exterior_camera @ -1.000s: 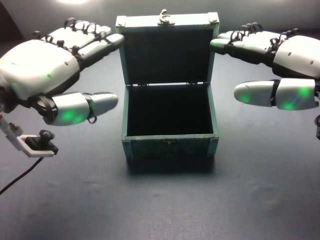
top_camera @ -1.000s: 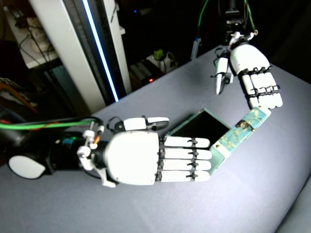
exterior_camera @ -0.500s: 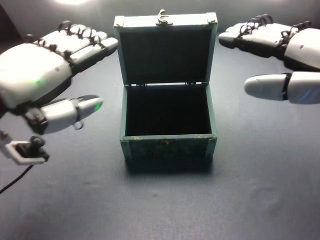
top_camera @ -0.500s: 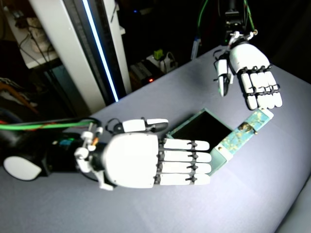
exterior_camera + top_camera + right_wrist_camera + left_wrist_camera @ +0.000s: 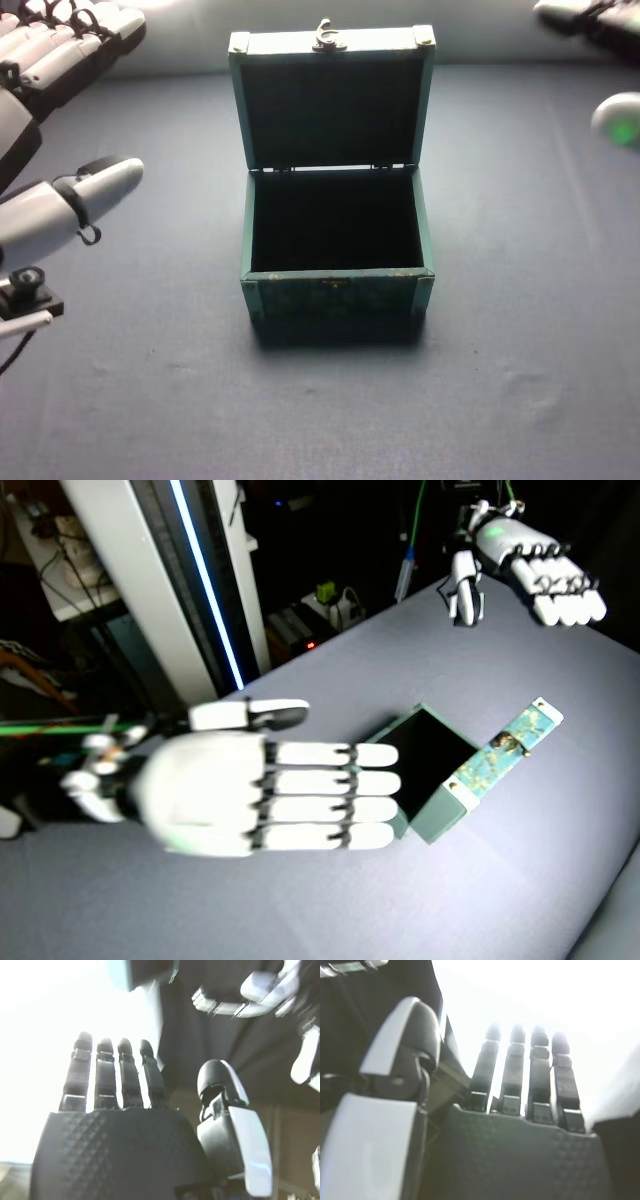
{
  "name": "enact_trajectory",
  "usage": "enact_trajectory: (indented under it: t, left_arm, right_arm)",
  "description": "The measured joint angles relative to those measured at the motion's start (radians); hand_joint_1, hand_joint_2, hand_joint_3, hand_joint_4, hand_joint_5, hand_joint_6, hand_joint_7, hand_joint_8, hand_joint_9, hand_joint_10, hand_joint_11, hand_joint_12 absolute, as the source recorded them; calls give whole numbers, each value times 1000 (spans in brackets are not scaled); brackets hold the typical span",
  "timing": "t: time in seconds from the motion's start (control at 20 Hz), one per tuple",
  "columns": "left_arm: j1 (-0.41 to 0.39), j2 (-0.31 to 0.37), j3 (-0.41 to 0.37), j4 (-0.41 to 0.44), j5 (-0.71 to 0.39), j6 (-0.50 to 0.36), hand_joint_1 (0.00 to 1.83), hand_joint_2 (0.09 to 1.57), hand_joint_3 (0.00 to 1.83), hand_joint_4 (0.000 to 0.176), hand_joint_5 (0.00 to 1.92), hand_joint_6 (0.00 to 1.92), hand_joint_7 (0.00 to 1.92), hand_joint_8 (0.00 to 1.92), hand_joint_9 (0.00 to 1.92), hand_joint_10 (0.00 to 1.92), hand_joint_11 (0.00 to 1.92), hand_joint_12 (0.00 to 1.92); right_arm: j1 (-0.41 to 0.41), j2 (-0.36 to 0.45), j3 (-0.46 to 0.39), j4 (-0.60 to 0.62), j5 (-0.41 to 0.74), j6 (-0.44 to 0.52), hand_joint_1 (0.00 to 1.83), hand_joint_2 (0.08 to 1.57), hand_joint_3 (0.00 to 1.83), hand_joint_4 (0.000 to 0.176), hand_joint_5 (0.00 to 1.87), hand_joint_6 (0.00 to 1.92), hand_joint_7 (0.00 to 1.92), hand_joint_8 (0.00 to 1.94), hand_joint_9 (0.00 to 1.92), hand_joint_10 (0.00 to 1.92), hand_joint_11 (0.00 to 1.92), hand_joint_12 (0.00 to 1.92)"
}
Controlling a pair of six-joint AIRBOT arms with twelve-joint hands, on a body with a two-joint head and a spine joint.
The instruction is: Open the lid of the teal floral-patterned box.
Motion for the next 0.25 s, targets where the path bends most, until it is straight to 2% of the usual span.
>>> enact_trajectory:
  t: [0.05, 0.1, 0.15, 0.2, 0.25]
  left_arm:
    - [15, 0, -7, -2, -36, -13, 345, 1368, 0, 0, 66, 8, 73, 5, 58, 6, 30, 14]
    - [31, 0, -10, -5, -77, -31, 379, 1347, 0, 0, 44, 2, 58, 1, 31, 1, 7, 4]
    - [46, 0, -10, -7, -113, -49, 404, 1364, 0, 0, 92, 10, 101, 8, 50, 4, 16, 6]
    - [62, -1, -10, -14, -147, -76, 426, 1335, 0, 0, 136, 16, 137, 12, 80, 10, 42, 14]
    - [78, -9, -8, -27, -176, -113, 321, 1338, 0, 0, 255, 18, 151, 5, 72, 3, 13, 2]
  right_arm:
    - [-6, 5, -15, 4, 56, -2, 305, 1520, 6, 0, 206, 7, 138, 4, 79, 9, 40, 60]
    - [-9, 6, -34, -5, 127, -5, 577, 1491, 0, 0, 253, 13, 281, 30, 239, 39, 162, 105]
    - [-10, 6, -47, -26, 172, -13, 739, 1440, 0, 0, 188, 3, 408, 21, 383, 29, 273, 128]
    - [-10, 4, -54, -48, 206, -18, 824, 1409, 0, 0, 205, 3, 522, 15, 498, 20, 353, 143]
    - [-10, 1, -63, -63, 237, -18, 790, 1432, 6, 15, 239, 10, 528, 5, 547, 19, 384, 161]
